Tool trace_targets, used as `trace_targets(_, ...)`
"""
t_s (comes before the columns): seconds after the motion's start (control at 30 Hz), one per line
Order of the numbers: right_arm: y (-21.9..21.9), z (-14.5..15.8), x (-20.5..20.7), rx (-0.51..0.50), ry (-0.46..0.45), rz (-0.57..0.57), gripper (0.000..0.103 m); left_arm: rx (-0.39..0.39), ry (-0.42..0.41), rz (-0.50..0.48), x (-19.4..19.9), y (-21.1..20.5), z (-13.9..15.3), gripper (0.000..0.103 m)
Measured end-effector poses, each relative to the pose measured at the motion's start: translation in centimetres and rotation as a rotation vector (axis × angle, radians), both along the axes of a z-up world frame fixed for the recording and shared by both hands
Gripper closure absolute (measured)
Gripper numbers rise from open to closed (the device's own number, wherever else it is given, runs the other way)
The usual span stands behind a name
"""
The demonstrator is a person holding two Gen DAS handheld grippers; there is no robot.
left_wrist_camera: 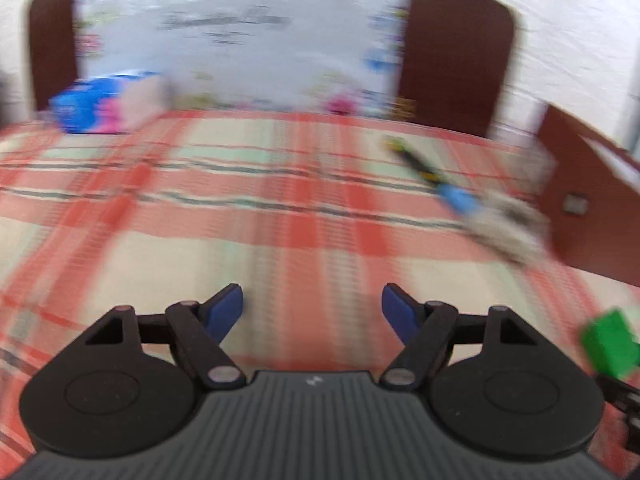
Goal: Organize objects
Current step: 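Return the left gripper to the table and grasp the second green box, then carry the second green box with the left gripper and drop it in the brown box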
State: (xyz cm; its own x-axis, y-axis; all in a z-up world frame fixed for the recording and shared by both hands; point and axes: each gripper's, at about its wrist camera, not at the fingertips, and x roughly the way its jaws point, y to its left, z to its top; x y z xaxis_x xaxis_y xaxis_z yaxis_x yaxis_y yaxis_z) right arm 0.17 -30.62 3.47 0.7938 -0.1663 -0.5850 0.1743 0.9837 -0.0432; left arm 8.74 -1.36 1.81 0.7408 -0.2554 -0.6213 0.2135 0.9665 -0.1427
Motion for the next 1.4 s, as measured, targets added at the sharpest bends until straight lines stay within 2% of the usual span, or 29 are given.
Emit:
trace_targets(0.1, -1.0, -0.2, -1.7, 0.016, -0.010, -0.030, 0.041, -0.124, 0.097, -0.215, -1.4, -5.1, 0.9, 0.028)
trace_targets(0.2, -0.7, -0.5, -2.1, -0.003, -0.018, -0.018, 0.040, -0.129, 0.168, -0.350, -2.6, -10.0, 0.9, 0.029)
trace_targets(0.27, -0.8, -0.6, -2.0, 0.005, -0.023, -0.013, 0.039, -0.140, 0.224, -0.404, -3.1, -12.4, 0.5, 0.034)
trace_targets(0.33, -1.0, -0.7, -2.1, 0.021, -0.031, -0.009, 0.038, -0.120, 0.270, -0.444, -3.5, -14.4, -0.1, 0.035)
trace_targets(0.4, -1.1, -0.7, -2.0, 0.027, -0.033, -0.005, 0.041, -0.064, 0.230, -0.473, -4.4, -16.0, -0.2, 0.035)
trace_targets(0.47, -1.2, -0.6, -2.2, 0.039, -0.043, 0.004, 0.042, -0.101, 0.250, -0.507, -4.4, -16.7, -0.1, 0.054)
trace_targets(0.53, -1.4, -0.3, -2.4, 0.046, -0.064, -0.008, 0.042, -0.111, 0.267, -0.505, -4.0, -17.1, 0.4, 0.054)
trace_targets(0.63, -1.9, 0.7, -3.1, 0.044, -0.139, -0.024, 0.042, -0.092, 0.203, -0.528, -4.7, -17.9, 2.2, 0.054)
trace_targets(0.77, -2.4, 3.5, -3.3, -0.050, -0.274, -0.052, 0.042, -0.113, 0.091, -0.554, -4.4, -19.1, 6.4, 0.054)
trace_targets(0.9, -4.9, 6.3, -1.6, -0.089, -0.360, -0.087, 0.042, -0.118, -0.013, -0.581, -2.7, -21.6, 9.9, 0.054)
trace_targets(1.0, -7.5, 7.7, 0.5, -0.110, -0.390, -0.119, 0.042, -0.116, -0.063, -0.592, -0.5, -24.2, 11.6, 0.054)
trace_targets(1.13, -11.5, 8.3, 3.9, -0.085, -0.375, -0.165, 0.042, -0.107, -0.086, -0.602, 3.1, -28.0, 11.8, 0.055)
trace_targets(1.27, -14.8, 7.4, 7.1, -0.030, -0.303, -0.198, 0.042, -0.079, -0.049, -0.597, 6.3, -31.3, 10.2, 0.057)
trace_targets(1.4, -16.6, 6.1, 9.9, -0.027, -0.247, -0.215, 0.041, -0.039, -0.057, -0.583, 8.4, -33.3, 8.6, 0.056)
